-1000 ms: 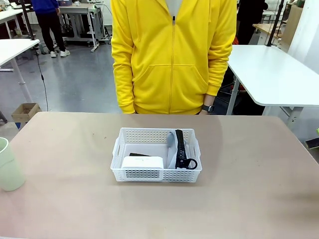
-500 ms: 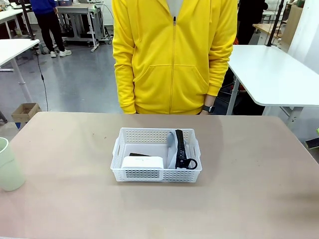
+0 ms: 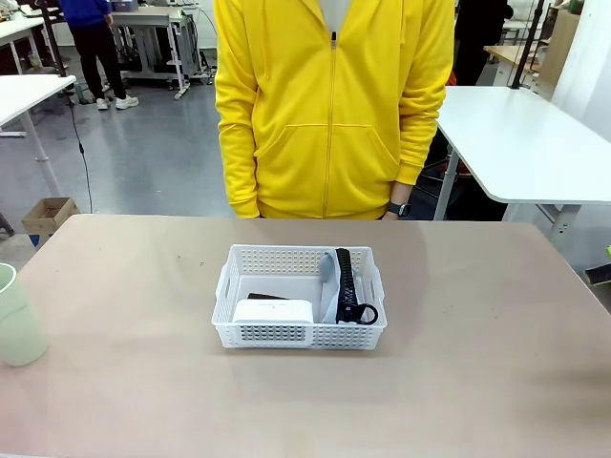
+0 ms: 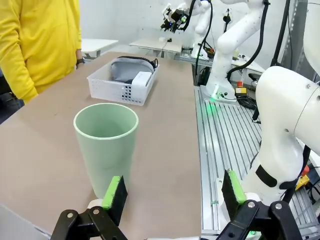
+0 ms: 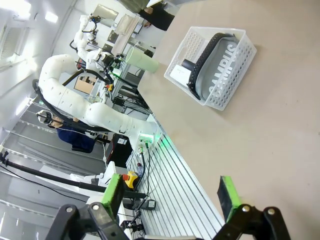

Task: Efficiently arrange items inside the basket to fit them all.
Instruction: Pick up the Reusable plastic cup and place it inside the Organizing basket.

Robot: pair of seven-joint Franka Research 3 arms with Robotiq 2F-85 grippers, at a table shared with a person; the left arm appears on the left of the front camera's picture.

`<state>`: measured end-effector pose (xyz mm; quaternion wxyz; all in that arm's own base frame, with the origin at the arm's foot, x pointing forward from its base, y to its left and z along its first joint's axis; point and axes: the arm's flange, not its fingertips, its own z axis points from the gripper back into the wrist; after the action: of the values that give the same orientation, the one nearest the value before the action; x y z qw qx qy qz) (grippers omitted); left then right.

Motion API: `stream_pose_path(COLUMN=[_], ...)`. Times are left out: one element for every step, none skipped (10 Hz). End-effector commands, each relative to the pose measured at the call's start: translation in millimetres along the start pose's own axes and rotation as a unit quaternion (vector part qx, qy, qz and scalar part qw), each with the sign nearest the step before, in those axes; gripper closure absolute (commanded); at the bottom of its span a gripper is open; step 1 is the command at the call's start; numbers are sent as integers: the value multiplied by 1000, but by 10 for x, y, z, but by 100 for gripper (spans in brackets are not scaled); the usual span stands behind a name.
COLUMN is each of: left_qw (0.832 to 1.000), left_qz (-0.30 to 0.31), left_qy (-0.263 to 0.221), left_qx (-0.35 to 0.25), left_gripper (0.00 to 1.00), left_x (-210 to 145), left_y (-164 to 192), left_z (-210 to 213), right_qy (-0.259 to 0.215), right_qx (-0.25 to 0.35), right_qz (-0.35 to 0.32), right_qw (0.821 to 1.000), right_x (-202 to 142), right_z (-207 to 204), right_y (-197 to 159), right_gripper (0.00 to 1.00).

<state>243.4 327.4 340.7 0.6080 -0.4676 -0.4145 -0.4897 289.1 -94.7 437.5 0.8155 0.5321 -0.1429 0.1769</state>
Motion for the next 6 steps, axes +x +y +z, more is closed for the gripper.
stream_pose_path(left_qw=[999, 999, 998, 998, 997, 996], left_qz=[-22, -23, -23, -16, -11, -8], left_qy=[39, 43, 51, 61, 72, 86], left_qx=[-3, -11, -10, -11, -15, -27], left_gripper=[0, 0, 0, 0, 0, 0], left_x=[-66, -126, -208, -279, -338, -386], left_y=[32, 41, 47, 54, 67, 77], left_z=[5, 28, 62, 70, 42, 8], right_qy=[-8, -8, -8, -8, -8, -8], right_qx=[7, 7, 7, 7, 7, 7], right_qz=[-9, -9, -9, -9, -9, -9], right_qw=[1000, 1000, 1000, 1000, 1000, 1000], right_x=[21, 21, 21, 21, 21, 21], right_z=[2, 2, 2, 2, 2, 2], right_y=[45, 45, 45, 45, 45, 45], right_gripper=[0, 0, 0, 0, 0, 0])
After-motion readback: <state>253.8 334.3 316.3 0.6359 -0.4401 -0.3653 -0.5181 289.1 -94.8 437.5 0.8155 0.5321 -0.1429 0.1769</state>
